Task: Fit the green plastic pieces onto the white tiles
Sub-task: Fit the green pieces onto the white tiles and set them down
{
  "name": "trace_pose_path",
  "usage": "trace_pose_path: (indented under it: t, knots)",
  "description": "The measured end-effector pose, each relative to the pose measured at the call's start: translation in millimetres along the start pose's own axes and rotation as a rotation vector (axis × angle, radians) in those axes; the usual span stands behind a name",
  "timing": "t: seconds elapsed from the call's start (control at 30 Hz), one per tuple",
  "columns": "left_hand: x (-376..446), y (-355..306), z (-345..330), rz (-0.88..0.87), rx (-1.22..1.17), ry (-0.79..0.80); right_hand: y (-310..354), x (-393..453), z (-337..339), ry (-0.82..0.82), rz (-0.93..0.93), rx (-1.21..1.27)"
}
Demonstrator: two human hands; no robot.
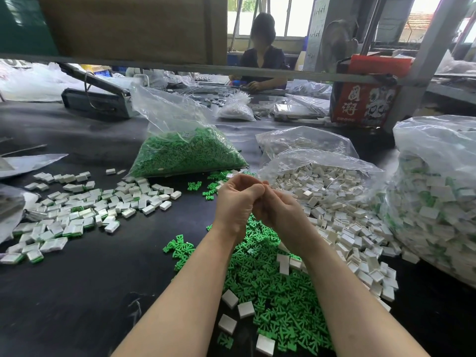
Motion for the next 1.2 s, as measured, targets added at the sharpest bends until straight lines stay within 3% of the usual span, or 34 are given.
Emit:
trace_pose_path:
  t: [0.33,1.2]
  knots:
    - [0,6,-2,0.002,-0.032,0.032,-2,2,0,-0.007,0.018,0.053]
    - [-2,14,1,0.068,-0.062,0.011,-16,4,7,-0.062,-0.013,-0.119]
Point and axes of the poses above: each hand's wrist, its own x-axis towards the middle knuckle, its own z-axis out of the back of the hand, y = z × x, the point moved 9 cm from there along x, towards the middle knuckle, and after that the axes turned 3 degrees about -x, right-handed, at the moved point
